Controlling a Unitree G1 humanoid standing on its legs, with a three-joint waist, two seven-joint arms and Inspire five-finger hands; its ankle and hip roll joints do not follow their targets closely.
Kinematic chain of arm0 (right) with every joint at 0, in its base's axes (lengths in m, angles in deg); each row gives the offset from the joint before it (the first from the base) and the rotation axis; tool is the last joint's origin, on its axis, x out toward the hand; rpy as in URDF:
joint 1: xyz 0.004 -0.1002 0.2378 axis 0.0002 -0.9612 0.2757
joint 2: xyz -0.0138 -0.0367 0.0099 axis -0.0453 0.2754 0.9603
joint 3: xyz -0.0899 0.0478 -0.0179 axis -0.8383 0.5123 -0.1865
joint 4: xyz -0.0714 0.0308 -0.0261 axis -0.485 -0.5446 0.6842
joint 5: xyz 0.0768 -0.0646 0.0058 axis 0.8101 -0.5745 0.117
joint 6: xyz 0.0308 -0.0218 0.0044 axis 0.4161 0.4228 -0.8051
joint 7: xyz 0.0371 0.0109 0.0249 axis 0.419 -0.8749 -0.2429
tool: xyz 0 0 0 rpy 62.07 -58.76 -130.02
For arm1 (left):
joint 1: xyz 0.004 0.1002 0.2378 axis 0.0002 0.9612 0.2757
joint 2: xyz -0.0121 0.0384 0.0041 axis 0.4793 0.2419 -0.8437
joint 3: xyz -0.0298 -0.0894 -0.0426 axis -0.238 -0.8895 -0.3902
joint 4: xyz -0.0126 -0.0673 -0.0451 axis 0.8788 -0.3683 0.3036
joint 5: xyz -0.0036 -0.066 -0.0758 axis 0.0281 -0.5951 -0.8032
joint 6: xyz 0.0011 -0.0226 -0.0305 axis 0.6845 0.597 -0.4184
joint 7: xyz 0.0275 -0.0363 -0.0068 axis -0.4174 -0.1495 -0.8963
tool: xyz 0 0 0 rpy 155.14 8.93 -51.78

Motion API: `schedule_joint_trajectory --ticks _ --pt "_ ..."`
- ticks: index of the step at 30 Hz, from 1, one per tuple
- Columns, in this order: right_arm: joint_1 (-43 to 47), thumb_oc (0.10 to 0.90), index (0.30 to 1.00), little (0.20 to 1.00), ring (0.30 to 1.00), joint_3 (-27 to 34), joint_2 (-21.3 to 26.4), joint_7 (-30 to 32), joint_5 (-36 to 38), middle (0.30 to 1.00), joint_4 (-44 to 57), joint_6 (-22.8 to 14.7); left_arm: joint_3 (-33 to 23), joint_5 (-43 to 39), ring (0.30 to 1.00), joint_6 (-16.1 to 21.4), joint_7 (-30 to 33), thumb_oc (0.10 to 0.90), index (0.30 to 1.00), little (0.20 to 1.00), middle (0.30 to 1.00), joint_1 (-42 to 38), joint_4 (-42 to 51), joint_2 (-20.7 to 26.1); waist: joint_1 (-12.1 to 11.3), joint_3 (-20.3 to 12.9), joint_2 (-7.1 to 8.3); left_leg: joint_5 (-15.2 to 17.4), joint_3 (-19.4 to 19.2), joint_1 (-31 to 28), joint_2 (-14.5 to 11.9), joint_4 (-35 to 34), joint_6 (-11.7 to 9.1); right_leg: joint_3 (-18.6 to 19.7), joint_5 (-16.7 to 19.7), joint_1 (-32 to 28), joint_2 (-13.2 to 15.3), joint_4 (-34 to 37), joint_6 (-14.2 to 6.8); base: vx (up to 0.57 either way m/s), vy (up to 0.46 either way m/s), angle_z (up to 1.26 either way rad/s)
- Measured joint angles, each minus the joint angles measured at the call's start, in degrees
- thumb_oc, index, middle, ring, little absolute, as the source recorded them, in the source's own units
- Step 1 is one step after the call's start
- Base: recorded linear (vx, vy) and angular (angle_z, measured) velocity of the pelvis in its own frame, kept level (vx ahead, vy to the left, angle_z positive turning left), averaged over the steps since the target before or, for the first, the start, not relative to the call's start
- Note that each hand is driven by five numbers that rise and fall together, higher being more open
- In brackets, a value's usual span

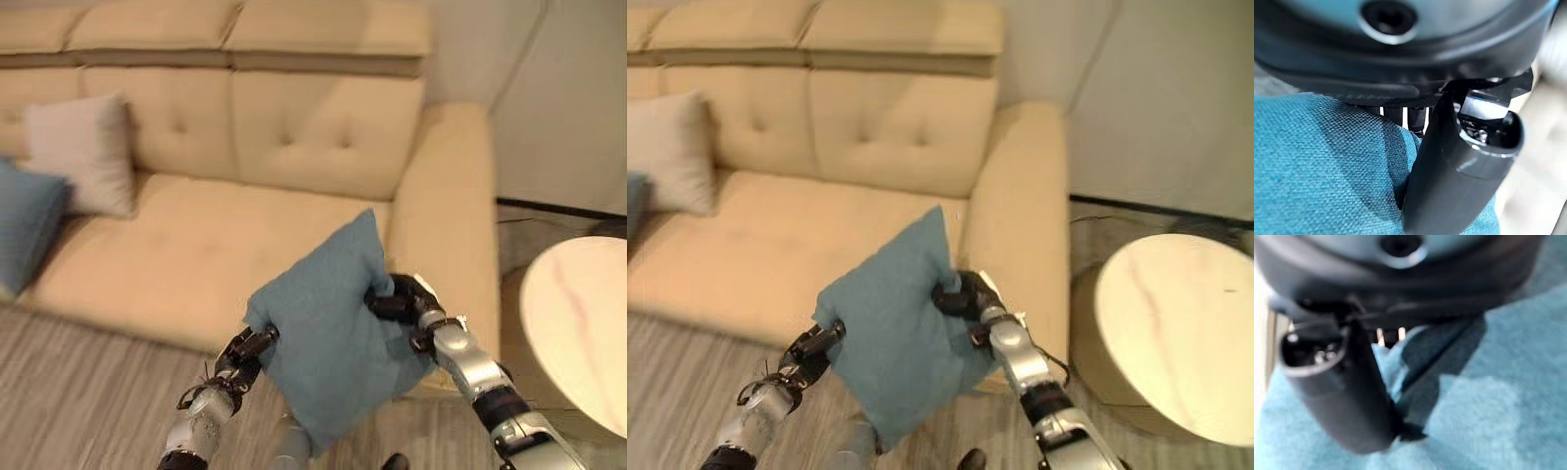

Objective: Pick up all the scattered cushions and arrange them neatly on the sofa.

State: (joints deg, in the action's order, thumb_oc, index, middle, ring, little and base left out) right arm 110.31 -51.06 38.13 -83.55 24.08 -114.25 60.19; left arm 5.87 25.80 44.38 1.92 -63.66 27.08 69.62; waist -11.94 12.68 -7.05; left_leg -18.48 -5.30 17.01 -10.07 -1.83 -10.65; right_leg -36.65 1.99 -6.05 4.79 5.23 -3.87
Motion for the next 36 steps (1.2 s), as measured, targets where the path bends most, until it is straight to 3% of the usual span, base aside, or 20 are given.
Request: schedule_joint_trajectory --ticks 1,2,5,7,8,9,10,11,13,14,18,21,22,24,27,29,31,32,33,36 --pt "-0.2 0.4 0.3 0.3 0.3 -1.4 -0.7 -0.1 -0.5 0.3 0.1 0.0 -0.9 0.0 0.3 -0.3 0.1 0.4 0.3 0.3 0.3 1.0 -0.6 0.1 0.4 0.1 2.51 4.8 -1.7 -0.5 1.1 4.6 3.5 0.0 0.3 -0.1 2.5 -0.1 -0.3 -0.1 0.156 0.33" --pt "-1.1 0.4 0.3 0.3 0.3 -2.1 -1.0 -0.7 -1.1 0.3 0.4 0.0 -1.2 0.0 0.3 -0.4 0.1 0.4 0.3 0.3 0.3 1.9 -1.3 0.3 1.5 0.1 4.44 9.0 -2.0 -2.6 1.4 9.3 3.0 -0.7 0.3 -0.6 5.3 -1.1 -0.4 -0.07 0.115 0.42" --pt "-4.4 0.4 0.3 0.3 0.3 -2.7 -0.7 -1.0 -1.7 0.3 0.8 0.1 -2.2 0.1 0.3 -0.6 0.1 0.4 0.3 0.3 0.3 4.7 -1.9 -2.3 4.3 -0.2 3.61 11.7 -2.2 -10.0 1.3 7.9 6.6 -0.4 -4.6 -0.2 10.0 -12.2 -2.8 -0.06 0.205 0.53" --pt "-4.4 0.4 0.3 0.3 0.3 -2.6 -1.0 -1.3 -1.7 0.3 1.3 0.2 -2.4 0.1 0.3 0.1 0.2 0.4 0.3 0.3 0.3 3.8 -1.7 -1.9 5.0 -0.3 3.78 11.3 -1.7 -10.3 0.7 5.2 7.2 1.1 -6.3 2.6 6.4 -7.7 -3.7 -0.08 0.29 0.46" --pt "-4.2 0.4 0.3 0.3 0.3 -2.3 -1.4 -1.8 -1.7 0.3 1.5 0.2 -2.6 0.1 0.3 0.4 0.2 0.4 0.3 0.3 0.3 2.9 -1.9 -0.8 5.8 -0.6 5.59 11.2 -2.4 -10.0 1.9 3.4 7.4 2.2 -1.1 2.6 5.2 -1.8 -0.9 -0.08 0.425 0.88" --pt "-4.5 0.4 0.3 0.3 0.3 -1.7 -1.9 -1.9 -2.0 0.3 1.2 0.4 -3.0 0.3 0.3 0.4 0.2 0.4 0.3 0.3 0.3 2.6 -2.2 -0.8 6.9 -0.8 6.5 12.7 -5.8 -11.1 2.1 1.4 8.6 1.5 2.7 1.1 5.7 -0.6 -1.5 -0.06 0.504 0.75" --pt "-5.0 0.4 0.3 0.3 0.3 -0.7 -3.1 -2.5 -2.3 0.3 1.0 0.8 -3.6 0.7 0.3 0.5 0.2 0.4 0.3 0.3 0.3 2.7 -2.7 -0.7 6.5 -1.1 8.05 15.6 -15.0 -11.6 0.5 1.6 8.6 -0.5 3.6 0.4 7.0 -0.6 -1.2 -0.08 0.874 0.92" --pt "-6.3 0.4 0.3 0.3 0.3 0.1 -3.9 -3.0 -2.6 0.3 1.7 0.9 -4.0 1.4 0.3 0.7 0.2 0.4 0.3 0.3 0.3 2.4 -3.6 -0.8 7.6 -1.8 9.19 15.4 -17.6 -10.6 -1.6 6.1 7.9 -3.3 3.8 -0.6 8.0 -0.7 -1.6 -0.03 0.579 0.57" --pt "-6.9 0.4 0.3 0.3 0.3 0.6 -3.9 -3.1 -3.6 0.3 1.8 1.3 -4.0 2.4 0.3 0.6 0.2 0.4 0.3 0.3 0.3 2.6 -4.0 -1.8 7.9 -2.8 8.27 15.7 -15.5 -10.8 -4.1 8.9 5.7 -4.6 3.6 -1.7 8.1 -1.3 -2.7 -0.01 0.62 0.64" --pt "-8.2 0.4 0.3 0.3 0.3 2.4 -4.5 -3.1 -4.2 0.3 1.8 1.5 -3.7 2.7 0.3 0.3 0.2 0.4 0.3 0.3 0.3 2.2 -4.3 -2.3 8.3 -3.5 9.92 15.5 -15.0 -10.5 -1.8 9.2 4.5 -5.6 4.3 -1.8 11.0 -2.5 -3.7 -0.01 0.651 0.47" --pt "-10.4 0.4 0.3 0.3 0.3 3.0 -6.5 -3.1 -4.5 0.3 1.8 2.7 -4.0 5.3 0.3 -0.6 0.2 0.4 0.3 0.3 0.3 2.4 -4.5 -1.2 7.7 -5.4 13.57 17.3 -14.4 -12.2 4.9 8.2 8.4 -7.1 6.6 -1.6 18.1 -8.4 -1.4 0.06 0.564 0.31" --pt "-12.0 0.4 0.3 0.3 0.3 3.5 -8.3 -3.0 -4.7 0.3 2.1 2.9 -4.1 7.0 0.3 -0.5 0.4 0.4 0.3 0.3 0.3 1.9 -4.7 -0.4 8.2 -5.4 13.57 19.1 -12.4 -14.8 7.4 8.0 11.3 -4.9 8.8 -0.4 23.9 -18.8 0.7 0.08 0.485 0.45" --pt "-13.0 0.4 0.3 0.3 0.3 3.4 -8.8 -2.9 -4.7 0.3 2.6 2.9 -4.1 7.0 0.3 -0.3 0.8 0.4 0.3 0.3 0.3 1.7 -5.3 -0.4 8.3 -5.4 13.11 19.3 -10.5 -15.6 8.2 7.8 12.3 -0.4 9.0 0.1 25.2 -23.1 1.3 0.07 0.349 0.77" --pt "-13.8 0.4 0.3 0.3 0.3 3.2 -9.4 -2.7 -4.7 0.3 4.2 2.9 -4.0 7.0 0.3 -0.4 1.8 0.4 0.3 0.3 0.3 1.6 -5.7 -0.2 8.7 -5.3 11.87 19.4 -8.3 -17.4 8.0 5.5 13.5 6.9 0.3 3.4 21.7 -28.5 -4.2 0.13 0.249 0.67" --pt "-13.5 0.4 0.3 0.3 0.3 2.0 -9.8 -2.7 -4.7 0.3 5.9 3.1 -4.0 7.0 0.3 -0.6 2.6 0.4 0.3 0.3 0.3 1.9 -5.8 0.4 9.0 -5.4 11.84 17.7 -7.0 -20.1 8.7 1.5 14.1 8.4 -6.4 10.0 14.9 -32.7 -3.2 0.17 0.178 0.37" --pt "-13.2 0.4 0.3 0.3 0.3 1.2 -9.9 -2.6 -4.7 0.3 6.0 3.5 -4.4 7.0 0.3 -0.3 2.6 0.4 0.3 0.3 0.3 2.5 -5.8 0.5 9.2 -5.1 11.21 19.6 -6.8 -22.5 8.7 0.4 15.5 4.3 -6.6 14.7 12.7 -32.7 -3.2 0.29 0.165 0.01" --pt "-12.7 0.4 0.3 0.3 0.3 1.0 -10.0 -2.6 -4.8 0.3 5.6 3.8 -4.5 7.0 0.3 -0.5 2.7 0.4 0.3 0.3 0.3 2.5 -5.8 0.7 9.6 -5.1 10.94 21.2 -7.5 -23.8 8.2 0.6 14.8 -6.3 -6.5 17.0 12.0 -30.7 -3.2 0.21 0.025 -0.35" --pt "-12.0 0.4 0.3 0.3 0.3 1.0 -10.0 -2.7 -4.8 0.3 4.3 3.9 -4.7 7.0 0.3 -0.7 2.7 0.4 0.3 0.3 0.3 2.5 -5.9 0.7 9.6 -5.3 11.07 22.6 -8.7 -25.1 8.1 1.1 13.6 -13.6 -6.0 16.2 12.3 -30.6 -2.5 0.25 -0.108 -0.4" --pt "-11.2 0.4 0.3 0.3 0.3 0.7 -9.8 -2.7 -5.0 0.3 4.1 4.4 -4.6 7.0 0.3 -0.7 2.9 0.4 0.3 0.3 0.3 2.3 -5.9 0.8 10.1 -5.5 11.1 23.1 -9.3 -24.8 7.8 2.9 11.7 -13.4 -6.0 15.6 11.4 -28.9 -1.4 0.28 -0.17 -0.4" --pt "-11.1 0.4 0.3 0.3 0.3 0.6 -8.9 -2.7 -5.4 0.3 4.1 4.9 -4.5 7.0 0.3 -0.7 2.9 0.4 0.3 0.3 0.3 1.9 -5.9 0.6 12.0 -5.7 10.47 25.6 -9.4 -24.3 6.6 9.0 9.2 -9.7 -4.2 10.0 5.1 -16.9 8.1 0.25 -0.177 -0.2"
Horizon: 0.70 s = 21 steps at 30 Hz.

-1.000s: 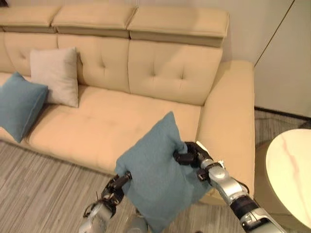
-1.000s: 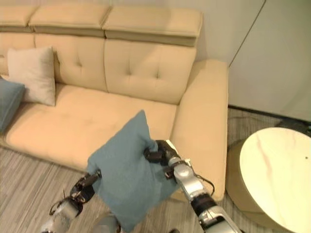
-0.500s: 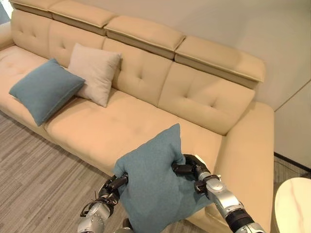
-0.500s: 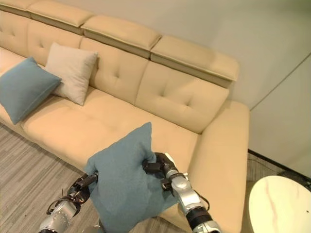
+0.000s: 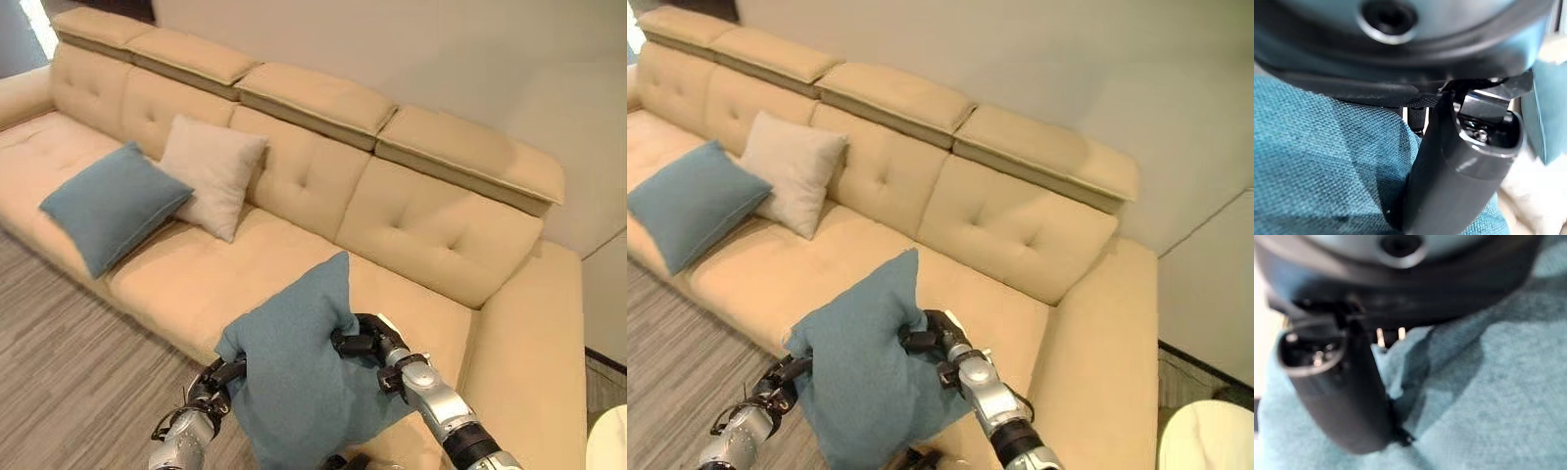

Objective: Pick up all the scattered cushions and arrange them neatly on the sofa.

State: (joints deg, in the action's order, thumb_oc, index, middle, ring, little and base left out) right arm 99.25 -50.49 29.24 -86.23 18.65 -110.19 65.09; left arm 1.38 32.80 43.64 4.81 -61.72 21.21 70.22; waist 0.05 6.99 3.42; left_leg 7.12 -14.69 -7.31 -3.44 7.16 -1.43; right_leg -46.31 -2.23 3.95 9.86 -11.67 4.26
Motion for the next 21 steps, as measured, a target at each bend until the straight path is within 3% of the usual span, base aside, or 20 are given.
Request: schedule_joint_trajectory --ticks 1,2,3,4,5,6,7,8,9,10,11,12,13,15,16,17,21 --pt "-0.2 0.4 0.3 0.3 0.3 -0.1 0.1 0.0 0.0 0.3 -0.2 0.4 0.0 0.0 0.3 -0.1 0.0 0.4 0.3 0.3 0.3 0.4 0.0 0.0 -0.4 0.0 -0.01 0.5 -0.9 0.4 -0.8 3.6 -0.8 0.9 0.4 -1.2 -0.5 0.8 0.6 0.16 -0.238 -0.6" --pt "-1.2 0.4 0.3 0.3 0.3 -0.6 0.3 0.0 0.1 0.3 -0.3 0.7 0.1 0.1 0.3 -0.5 0.3 0.4 0.3 0.3 0.3 1.1 0.0 0.0 -0.6 -0.1 0.03 1.5 -2.8 3.1 -3.2 16.7 -5.0 4.5 -0.1 -4.4 -2.7 3.4 1.2 0.13 -0.19 -0.96" --pt "-1.4 0.4 0.3 0.3 0.3 -1.3 0.6 0.0 0.1 0.3 -0.3 0.7 0.5 0.1 0.3 -0.4 0.7 0.4 0.3 0.3 0.3 1.9 0.0 -0.1 -1.1 -0.7 -0.94 1.7 -4.7 6.1 -6.5 27.4 -5.9 6.3 -0.2 -6.3 -4.3 5.2 1.4 0.07 -0.107 -1.27" --pt "-1.5 0.4 0.3 0.3 0.3 -1.4 1.1 0.0 0.1 0.3 -0.2 0.7 0.7 0.0 0.3 -0.5 1.1 0.4 0.3 0.3 0.3 2.5 0.0 -0.7 -1.3 -1.8 -2.88 -0.9 -1.6 10.9 -8.7 39.3 -8.4 9.8 -1.6 -7.4 -6.8 6.4 2.4 0.11 0.014 -1.49" --pt "-1.3 0.4 0.3 0.3 0.3 -1.2 1.8 0.2 0.1 0.3 -0.2 0.6 0.9 0.0 0.3 -0.4 1.1 0.4 0.3 0.3 0.3 2.4 0.0 -1.4 -2.0 -2.6 -4.2 -2.1 0.7 14.8 -9.5 47.4 -9.5 11.3 -1.0 -7.6 -7.8 7.0 1.7 0.15 0.103 -1.37" --pt "-1.2 0.4 0.3 0.3 0.3 -1.2 1.9 0.7 0.1 0.3 -0.2 0.6 1.1 0.0 0.3 -0.5 1.1 0.4 0.3 0.3 0.3 2.2 0.0 -1.5 -2.2 -2.6 -4.22 -2.0 0.9 15.7 -9.1 48.7 -9.3 12.2 -0.8 -8.3 -8.0 7.2 1.5 0.15 0.103 -0.87" --pt "-1.4 0.4 0.3 0.3 0.3 -1.3 2.5 0.9 0.1 0.3 0.1 0.6 1.9 0.0 0.3 -0.5 1.3 0.4 0.3 0.3 0.3 1.9 0.3 -1.2 -0.6 -2.8 -3.6 -0.5 2.1 18.8 -8.4 48.5 -8.3 14.8 -2.3 -8.9 -8.1 7.8 1.6 0.22 0.22 -0.65" --pt "-1.3 0.4 0.3 0.3 0.3 -1.0 3.6 0.9 0.1 0.3 0.3 0.6 2.9 -0.1 0.3 -0.5 1.7 0.4 0.3 0.3 0.3 0.5 0.7 -0.8 -0.7 -2.6 -2.26 2.8 1.3 18.5 -8.6 36.3 -2.7 17.1 -2.4 -8.9 -7.7 7.9 1.3 0.32 0.307 -0.62" --pt "-0.7 0.4 0.3 0.3 0.3 -1.0 4.1 0.9 0.1 0.3 0.3 0.6 2.9 -0.1 0.3 -0.6 2.1 0.4 0.3 0.3 0.3 -0.3 0.6 -0.7 -0.9 -2.6 -1.95 3.0 3.2 17.8 -8.8 28.7 -2.6 18.0 -2.0 -8.9 -8.0 8.2 0.6 0.32 0.307 -0.93" --pt "-0.2 0.4 0.3 0.3 0.3 -1.2 4.6 0.8 0.1 0.3 0.1 0.7 3.0 -0.1 0.3 -0.6 2.2 0.4 0.3 0.3 0.3 -0.9 0.7 0.1 -1.2 -2.6 -1.07 3.7 10.8 13.2 -5.2 13.1 -3.0 22.1 -1.6 -8.5 -8.1 8.9 0.4 0.34 0.267 -1.35" --pt "1.4 0.4 0.3 0.3 0.3 -1.2 5.0 0.4 0.0 0.3 -1.1 0.8 3.9 -0.1 0.3 -0.5 2.3 0.4 0.3 0.3 0.3 -1.5 0.7 0.3 -3.1 -1.9 -0.34 2.9 18.2 9.8 -3.8 3.2 -3.5 26.2 -0.3 -8.0 -7.6 9.0 0.0 0.22 0.174 -1.49" --pt "1.9 0.4 0.3 0.3 0.3 -1.2 5.3 0.3 0.0 0.3 -1.1 0.8 4.2 0.0 0.3 -0.6 2.3 0.4 0.3 0.3 0.3 -1.9 0.4 1.0 -3.4 -1.6 -0.54 1.1 19.6 9.3 -3.8 1.7 -5.5 28.9 -0.5 -8.5 -7.7 10.1 -0.3 0.22 0.174 -1.31" --pt "2.0 0.4 0.3 0.3 0.3 -1.0 5.4 0.3 0.0 0.3 -1.2 0.9 4.8 0.0 0.3 -0.6 2.3 0.4 0.3 0.3 0.3 -2.6 0.0 1.5 -3.4 -1.5 -0.52 0.6 20.6 8.7 -3.4 0.8 -6.0 29.3 0.3 -8.7 -7.6 10.8 -0.9 0.15 0.141 -0.63" --pt "2.1 0.4 0.3 0.3 0.3 -0.8 5.9 0.3 -0.4 0.3 -1.1 0.9 5.4 1.3 0.3 -0.7 2.4 0.4 0.3 0.3 0.3 -5.6 -0.6 2.5 -1.9 -1.1 -0.05 -2.1 18.9 6.4 -2.3 -3.6 -5.0 30.0 2.0 -9.5 -6.7 12.3 -2.9 0.32 0.322 -0.14" --pt "2.4 0.4 0.3 0.3 0.3 -0.9 6.4 0.0 -0.8 0.3 -1.1 1.1 5.4 2.2 0.3 -0.7 3.1 0.4 0.3 0.3 0.3 -6.4 -0.6 2.8 -2.1 -0.9 -0.21 -6.0 17.1 3.2 -1.9 -7.3 -3.5 31.0 2.3 -9.5 -6.2 12.0 -3.4 0.32 0.347 -0.14" --pt "2.7 0.4 0.3 0.3 0.3 -1.9 6.5 -0.4 -1.2 0.3 -0.5 1.2 6.1 2.6 0.3 -0.7 3.8 0.4 0.3 0.3 0.3 -7.0 -0.5 3.1 -2.1 -0.4 -1.04 -7.8 16.6 1.6 -1.5 -9.5 -3.2 30.2 2.9 -9.7 -6.0 11.8 -3.9 0.14 0.148 -0.25" --pt "4.5 0.4 0.3 0.3 0.3 -3.4 6.0 -1.4 -1.8 0.3 -0.4 1.2 5.9 5.7 0.3 -0.5 5.7 0.4 0.3 0.3 0.3 -10.1 0.2 6.2 -2.7 -0.2 -1.3 -7.8 15.9 0.6 -0.1 -10.1 -3.0 30.3 5.9 -12.4 -4.8 16.2 -6.6 0.11 0.156 0.02"
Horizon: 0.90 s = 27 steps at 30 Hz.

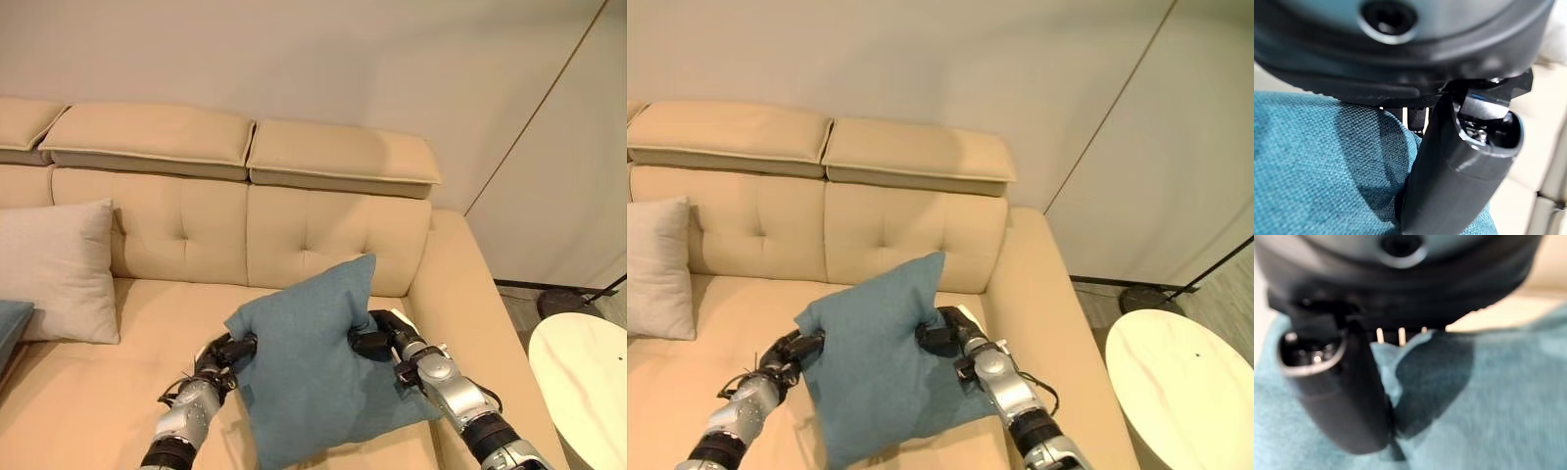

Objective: Pick up all the scattered cushions and arrange them neatly on the sofa.

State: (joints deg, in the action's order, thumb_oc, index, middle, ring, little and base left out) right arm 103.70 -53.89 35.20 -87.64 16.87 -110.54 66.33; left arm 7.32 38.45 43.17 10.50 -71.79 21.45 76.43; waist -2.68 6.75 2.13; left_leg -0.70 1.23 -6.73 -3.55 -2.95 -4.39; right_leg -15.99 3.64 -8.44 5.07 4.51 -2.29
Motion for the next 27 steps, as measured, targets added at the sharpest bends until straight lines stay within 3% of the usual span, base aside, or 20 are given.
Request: schedule_joint_trajectory --ticks 2,5,9,13,16,18,24,26,27 --pt "4.5 0.4 0.3 0.3 0.3 -2.0 0.8 -0.3 -1.2 0.3 -0.4 0.3 0.2 1.4 0.3 -0.1 1.3 0.4 0.3 0.3 0.3 -3.3 0.2 1.4 -1.3 1.0 -1.6 -0.5 -0.7 0.3 0.7 -1.4 0.9 0.9 -0.6 0.8 0.6 0.8 -1.5 -0.01 0.176 -0.09" --pt "12.3 0.4 0.3 0.3 0.3 -5.0 3.1 0.6 -2.9 0.3 -2.7 0.9 0.4 1.4 0.3 0.0 3.2 0.4 0.3 0.3 0.3 -8.3 0.2 1.2 -2.0 1.4 -4.08 -1.6 -1.1 3.9 0.8 -1.2 1.5 2.3 0.0 4.4 0.7 0.7 -1.5 -0.18 0.156 -0.11" --pt "25.0 0.4 0.3 0.3 0.3 -6.8 4.1 3.3 -3.7 0.3 -9.1 0.9 3.3 0.9 0.3 0.5 4.1 0.4 0.3 0.3 0.3 -18.1 -1.3 3.6 -2.2 1.6 -4.08 -3.1 -2.7 10.8 0.7 -0.5 2.0 4.3 2.7 12.0 0.6 0.7 -1.1 -0.19 0.119 -0.25" --pt "40.8 0.4 0.3 0.3 0.3 -8.0 3.6 8.9 -3.7 0.3 -19.5 0.2 6.8 1.0 0.3 3.4 6.3 0.4 0.3 0.3 0.3 -35.5 -10.2 5.0 -0.5 3.5 -4.54 -5.1 -4.6 19.1 2.0 0.4 3.2 6.5 6.0 20.8 1.9 0.7 -1.3 -0.1 0.117 -0.22" --pt "43.3 0.4 0.3 0.3 0.3 -8.2 3.9 11.1 -3.4 0.3 -21.5 -0.1 8.4 1.2 0.3 5.8 6.7 0.4 0.3 0.3 0.3 -39.9 -11.4 5.2 0.5 5.1 -4.86 -5.4 -5.3 19.4 2.3 0.0 3.3 6.9 6.3 21.6 2.2 0.7 -1.3 -0.04 0.097 -0.1" --pt "47.1 0.4 0.3 0.3 0.3 -9.6 3.5 12.6 -2.2 0.3 -25.7 -2.2 13.8 3.2 0.3 7.4 7.0 0.4 0.3 0.3 0.3 -45.5 -14.7 8.0 0.8 5.9 -5.06 -5.4 -6.2 21.5 2.2 0.1 3.3 7.7 6.8 24.1 2.1 0.7 -1.2 -0.04 0.052 -0.18" --pt "53.2 0.4 0.3 0.3 0.3 -12.6 3.8 15.0 2.4 0.3 -32.6 -7.8 17.3 5.6 0.3 9.7 7.8 0.4 0.3 0.3 0.3 -56.2 -20.7 9.1 0.9 6.6 -5.63 -6.2 -7.1 28.5 2.1 0.6 3.1 8.3 7.8 31.1 1.9 0.7 -0.7 -0.01 0.013 -0.05" --pt "53.8 0.4 0.3 0.3 0.3 -13.4 4.4 16.2 3.1 0.3 -32.6 -9.1 17.3 6.1 0.3 11.0 8.1 0.4 0.3 0.3 0.3 -57.4 -21.1 9.2 1.1 7.5 -5.43 -5.6 -7.1 31.4 2.2 4.7 2.4 8.3 8.5 32.0 2.2 0.7 0.2 0.0 -0.001 0.12" --pt "54.7 0.4 0.3 0.3 0.3 -13.4 5.3 16.8 3.6 0.3 -32.7 -10.5 19.2 7.7 0.3 11.2 9.5 0.4 0.3 0.3 0.3 -59.2 -21.1 10.0 1.2 8.9 -4.27 -3.4 -7.1 37.0 2.9 11.8 2.5 8.3 9.1 32.4 3.3 0.7 1.0 0.03 -0.007 0.12"
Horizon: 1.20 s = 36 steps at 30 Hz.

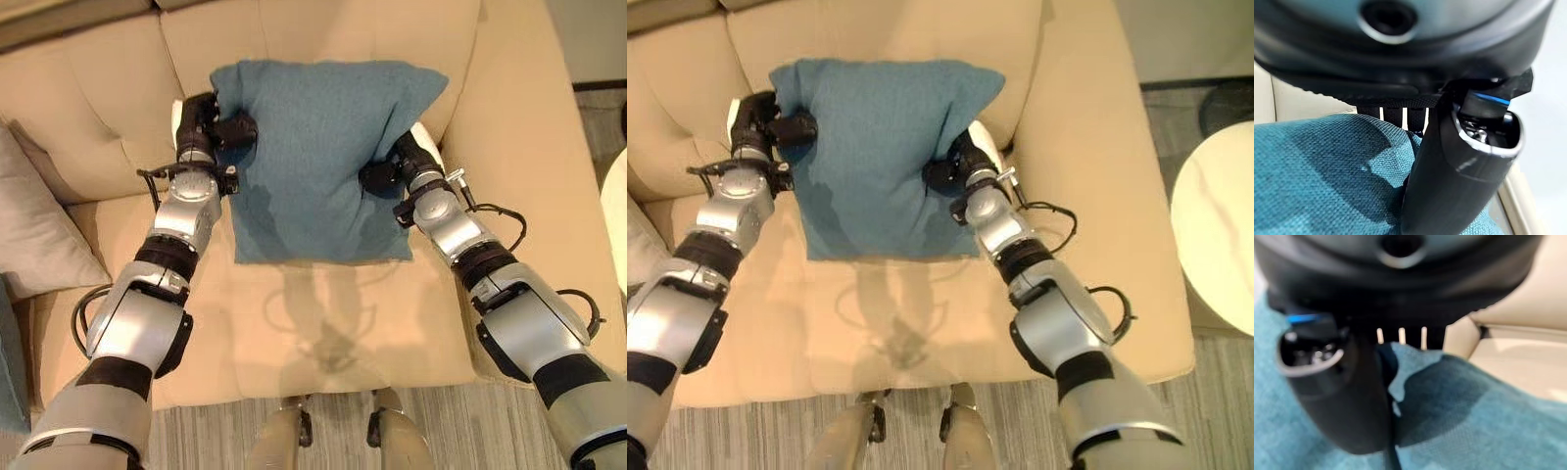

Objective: Pick up all the scattered cushions and arrange them neatly on the sofa.

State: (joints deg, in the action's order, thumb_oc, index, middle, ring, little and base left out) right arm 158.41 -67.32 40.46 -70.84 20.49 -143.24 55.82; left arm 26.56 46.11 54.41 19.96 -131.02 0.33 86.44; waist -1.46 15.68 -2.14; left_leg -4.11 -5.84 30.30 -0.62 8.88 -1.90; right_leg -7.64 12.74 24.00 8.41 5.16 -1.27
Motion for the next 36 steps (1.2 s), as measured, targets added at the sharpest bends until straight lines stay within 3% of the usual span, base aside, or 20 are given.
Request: schedule_joint_trajectory --ticks 1,2,4,5,6,7,9,10,11,12,13,14,15,16,19,20,22,26,33,36 --pt "1.3 0.4 0.3 0.3 0.3 -0.1 0.6 -0.1 0.5 0.3 0.0 -1.0 2.6 2.4 0.3 0.4 1.3 0.4 0.3 0.3 0.3 -1.4 0.6 1.9 -0.2 0.0 -0.06 -0.5 0.5 -0.4 0.4 -5.5 1.0 -0.1 0.0 1.6 -0.3 0.0 0.0 0.02 -0.016 -0.22" --pt "4.0 0.4 0.3 0.3 0.3 -0.7 0.6 0.6 0.8 0.3 0.1 -2.3 2.7 5.7 0.3 1.0 2.6 0.4 0.3 0.3 0.3 -3.0 1.4 5.0 -0.8 0.0 -1.09 -5.2 0.0 -3.4 -1.9 -13.4 0.5 0.1 -0.1 3.9 -2.4 0.0 -0.2 0.03 -0.025 -0.37" --pt "8.2 0.4 0.3 0.3 0.3 -0.7 1.1 2.6 1.0 0.3 0.3 -5.0 2.7 7.5 0.3 1.7 4.7 0.4 0.3 0.3 0.3 -8.5 1.4 7.3 -0.5 1.8 -0.14 -6.8 -0.1 -0.8 -1.8 -14.0 0.1 0.1 1.3 7.0 -2.4 0.1 -0.6 0.04 -0.032 -0.2" --pt "10.7 0.4 0.3 0.3 0.3 -0.7 1.6 4.1 1.0 0.3 0.3 -5.7 2.4 9.0 0.3 2.8 6.6 0.4 0.3 0.3 0.3 -11.2 1.5 7.7 -0.7 4.7 0.25 -6.6 -0.2 0.2 -1.4 -11.9 0.1 0.0 1.8 6.7 -2.1 0.1 0.0 0.02 -0.037 0.05" --pt "11.7 0.4 0.3 0.3 0.3 -0.8 1.6 4.9 1.0 0.3 0.3 -5.8 2.2 9.7 0.3 3.4 7.6 0.4 0.3 0.3 0.3 -12.3 1.5 7.7 -0.7 6.0 0.56 -5.7 -0.2 2.1 -1.3 -7.8 -0.5 0.1 2.3 6.7 -1.7 0.0 0.5 0.01 -0.037 0.18" --pt "13.0 0.4 0.3 0.3 0.3 -1.1 1.5 6.0 0.9 0.3 0.1 -5.9 2.2 10.3 0.3 4.1 9.4 0.4 0.3 0.3 0.3 -13.2 2.5 7.9 -0.6 7.2 1.44 -2.4 -0.1 6.7 -0.9 -2.2 -0.2 0.2 2.9 6.9 -0.7 0.0 0.6 0.0 -0.034 0.11" --pt "14.7 0.4 0.3 0.3 0.3 -0.8 1.1 8.0 0.9 0.3 0.7 -7.2 2.2 11.7 0.3 5.9 12.9 0.4 0.3 0.3 0.3 -15.7 2.9 9.4 0.0 8.0 1.04 -7.7 0.6 1.6 -2.1 -14.4 1.1 -0.1 2.3 8.6 -2.5 0.0 -0.3 -0.01 -0.031 -0.02" --pt "16.0 0.4 0.3 0.3 0.3 -0.2 2.1 9.4 0.9 0.3 0.8 -8.6 2.3 11.9 0.3 6.9 14.1 0.4 0.3 0.3 0.3 -18.4 3.0 9.3 0.1 10.8 2.02 -9.2 0.5 1.7 -2.0 -14.2 0.2 0.0 3.8 8.5 -2.3 -0.2 -0.2 0.0 -0.039 0.01" --pt "17.2 0.4 0.3 0.3 0.3 -0.2 2.6 9.6 0.9 0.3 0.2 -8.7 2.4 12.0 0.366 7.4 14.4 0.444 0.366 0.366 0.366 -19.5 2.8 9.3 0.0 13.2 1.92 -9.2 0.5 0.7 -1.9 -13.5 0.1 0.0 4.3 7.2 -2.2 -0.1 0.0 0.0 -0.036 0.13" --pt "19.2 0.629 0.644 0.644 0.644 -0.3 2.2 9.8 0.9 0.644 -2.6 -8.7 3.0 12.1 0.813 7.6 14.3 0.742 0.813 0.813 0.813 -20.5 1.9 9.1 0.0 15.7 2.38 -9.0 0.3 0.5 -1.2 -10.6 0.1 0.0 4.7 5.4 -1.3 0.0 0.5 -0.01 -0.045 0.17" --pt "21.1 0.8 0.9 0.9 0.9 -0.9 0.4 9.3 1.9 0.9 -8.6 -8.8 6.4 11.5 0.9 8.6 13.4 0.8 0.9 0.9 0.9 -21.5 -2.4 8.5 -0.1 15.5 2.7 -5.4 0.2 4.5 -0.4 -3.3 -0.1 -0.2 4.8 4.8 0.0 0.0 0.5 -0.02 -0.032 0.13" --pt "21.9 0.8 0.9 0.9 0.9 -1.5 -0.4 8.7 2.5 0.9 -11.1 -8.6 7.6 10.8 0.9 8.7 12.7 0.8 0.9 0.9 0.9 -22.0 -4.6 8.1 -0.3 14.7 2.52 -5.3 0.1 4.6 -0.4 -3.6 0.1 -0.2 4.6 5.1 0.0 0.0 0.4 -0.02 -0.027 -0.05" --pt "23.0 0.8 0.9 0.9 0.9 -2.4 -1.1 7.0 4.2 0.9 -13.7 -8.5 9.6 8.2 0.9 8.8 9.4 0.8 0.9 0.9 0.9 -24.2 -9.8 7.9 -0.5 12.3 1.04 -6.4 0.5 1.9 -0.9 -10.4 0.7 -1.5 4.3 6.5 -1.0 0.0 -0.1 0.0 -0.011 -0.15" --pt "25.9 0.8 0.9 0.9 0.9 -2.8 -0.7 5.2 5.3 0.9 -16.2 -8.3 9.1 4.2 0.9 7.1 4.3 0.8 0.9 0.9 0.9 -29.9 -15.0 7.3 -0.5 13.1 0.83 -8.6 0.4 1.0 -1.0 -12.5 1.8 -2.2 4.7 6.8 -1.2 0.0 -0.1 0.0 -0.028 -0.15" --pt "27.5 0.8 0.9 0.9 0.9 -2.8 -1.4 1.5 7.1 0.9 -23.1 -6.1 3.9 -6.6 0.9 2.3 -3.6 0.8 0.9 0.9 0.9 -32.8 -21.6 5.0 -1.5 13.6 0.75 -8.6 0.0 0.3 -0.9 -10.7 1.8 -3.5 5.0 5.4 -1.0 0.1 0.3 0.0 -0.037 -0.02" --pt "27.3 0.8 0.9 0.9 0.9 -2.9 -1.6 0.6 7.1 0.9 -25.0 -5.8 2.1 -9.8 0.9 0.5 -5.3 0.8 0.9 0.9 0.9 -31.9 -22.5 4.8 -1.5 10.9 0.84 -8.5 0.1 2.6 -0.9 -10.5 1.8 -4.7 2.3 7.1 -0.6 -0.1 -1.2 0.0 -0.025 0.04" --pt "28.4 0.8 0.9 0.9 0.9 -2.4 -1.4 0.4 7.1 0.9 -26.4 -5.4 1.5 -12.1 0.9 -1.5 -7.1 0.8 0.9 0.9 0.9 -32.5 -24.2 5.0 -2.7 10.0 0.45 -9.1 -0.1 4.5 -1.8 -10.3 1.1 -7.2 1.8 9.3 -0.7 -0.9 -1.1 0.0 -0.011 -0.07" --pt "27.6 0.8 0.9 0.9 0.9 -2.0 -2.7 0.7 6.9 0.9 -26.1 -4.2 -2.6 -15.9 0.9 -6.6 -7.0 0.8 0.9 0.9 0.9 -32.0 -26.7 5.2 -2.4 10.0 0.0 -9.4 -0.1 4.3 -2.7 -10.1 0.6 -7.0 2.6 8.8 -1.9 0.0 -0.1 0.0 -0.007 -0.1" --pt "27.5 0.8 0.9 0.9 0.9 5.8 -1.9 7.3 6.7 0.9 -23.7 -3.6 -5.0 -16.4 0.9 -7.8 -0.8 0.8 0.9 0.9 0.9 -32.7 -26.6 7.7 -2.3 10.0 -0.13 -9.5 -0.2 3.6 -2.8 -10.3 0.5 -6.4 3.7 8.6 -2.1 0.0 1.0 -0.01 -0.001 -0.02" --pt "26.2 0.8 0.9 0.9 0.9 9.4 -1.9 10.1 7.1 0.9 -19.0 -3.8 -9.4 -16.5 0.9 -7.8 3.3 0.8 0.9 0.9 0.9 -32.5 -25.7 8.0 -2.5 10.3 -0.62 -9.5 -0.1 3.1 -2.9 -10.6 0.5 -6.4 3.7 8.3 -2.1 0.0 1.0 -0.01 -0.012 0.01"
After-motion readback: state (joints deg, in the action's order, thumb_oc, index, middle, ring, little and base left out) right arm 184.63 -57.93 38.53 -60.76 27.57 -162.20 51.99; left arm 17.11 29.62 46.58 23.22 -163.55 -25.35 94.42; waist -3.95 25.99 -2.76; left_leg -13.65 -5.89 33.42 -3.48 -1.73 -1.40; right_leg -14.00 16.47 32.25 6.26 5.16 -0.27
